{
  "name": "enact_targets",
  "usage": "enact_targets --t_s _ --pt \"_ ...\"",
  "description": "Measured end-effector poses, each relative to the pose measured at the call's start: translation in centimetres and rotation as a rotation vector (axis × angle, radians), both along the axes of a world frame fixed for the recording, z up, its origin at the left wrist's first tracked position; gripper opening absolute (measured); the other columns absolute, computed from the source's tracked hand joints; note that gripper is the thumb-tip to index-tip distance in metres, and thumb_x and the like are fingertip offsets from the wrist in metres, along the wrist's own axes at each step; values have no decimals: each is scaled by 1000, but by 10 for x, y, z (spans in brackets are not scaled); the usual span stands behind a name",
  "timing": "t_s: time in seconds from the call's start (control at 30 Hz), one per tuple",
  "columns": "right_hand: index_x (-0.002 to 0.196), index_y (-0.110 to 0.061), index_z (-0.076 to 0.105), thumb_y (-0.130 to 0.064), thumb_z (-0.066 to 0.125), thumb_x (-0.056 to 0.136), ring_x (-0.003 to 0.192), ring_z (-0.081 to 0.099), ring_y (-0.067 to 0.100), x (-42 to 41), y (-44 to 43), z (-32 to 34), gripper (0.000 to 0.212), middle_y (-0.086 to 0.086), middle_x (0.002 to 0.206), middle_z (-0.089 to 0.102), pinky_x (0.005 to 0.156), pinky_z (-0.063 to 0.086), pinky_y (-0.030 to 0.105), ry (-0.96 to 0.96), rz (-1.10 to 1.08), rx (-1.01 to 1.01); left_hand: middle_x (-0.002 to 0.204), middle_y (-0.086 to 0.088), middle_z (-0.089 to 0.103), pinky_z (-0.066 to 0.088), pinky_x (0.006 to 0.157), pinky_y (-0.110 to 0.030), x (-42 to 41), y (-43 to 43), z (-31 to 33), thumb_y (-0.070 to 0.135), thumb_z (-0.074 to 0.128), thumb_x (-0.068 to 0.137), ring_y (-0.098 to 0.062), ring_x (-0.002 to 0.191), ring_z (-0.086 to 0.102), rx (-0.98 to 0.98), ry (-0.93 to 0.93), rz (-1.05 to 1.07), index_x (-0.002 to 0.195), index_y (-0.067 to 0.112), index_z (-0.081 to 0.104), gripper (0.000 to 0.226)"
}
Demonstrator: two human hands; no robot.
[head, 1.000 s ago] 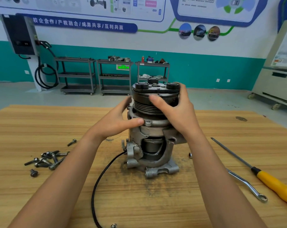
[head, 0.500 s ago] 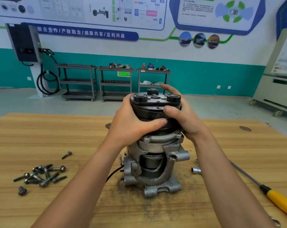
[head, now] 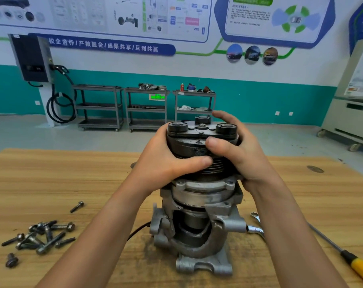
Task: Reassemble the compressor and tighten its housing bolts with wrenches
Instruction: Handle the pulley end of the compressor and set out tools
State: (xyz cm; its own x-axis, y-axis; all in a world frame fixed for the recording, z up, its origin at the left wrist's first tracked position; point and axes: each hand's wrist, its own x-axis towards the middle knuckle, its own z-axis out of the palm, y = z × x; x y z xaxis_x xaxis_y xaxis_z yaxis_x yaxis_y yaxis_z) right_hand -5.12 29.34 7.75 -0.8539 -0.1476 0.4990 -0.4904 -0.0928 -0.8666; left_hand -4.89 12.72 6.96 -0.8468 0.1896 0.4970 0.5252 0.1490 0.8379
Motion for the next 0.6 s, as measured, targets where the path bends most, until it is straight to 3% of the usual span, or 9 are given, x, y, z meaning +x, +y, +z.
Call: enact_targets --t_s 0.13,0.33,0.6 --pt "106 -28 61 -36 79 40 86 70 13 2 -4 4 69 -4 92 74 66 53 22 -16 8 -32 97 23 68 49 70 -12 3 -1 3 48 78 36 4 91 64 23 5 -1 103 31 55 74" --pt "104 -29 60 -37 77 39 86 69 11 15 -3 14 67 -8 89 73 70 53 22 78 -21 -26 97 28 67 47 69 -8 11 -1 14 43 78 40 6 92 63 21 109 -38 103 33 53 68" --pt "104 -25 60 -34 77 43 85 70 11 20 2 22 64 -8 86 74 69 53 21 105 -27 -147 101 18 69 51 77 -18 10 5 35 43 77 44 1 97 64 -68 158 -83 109 25 56 70"
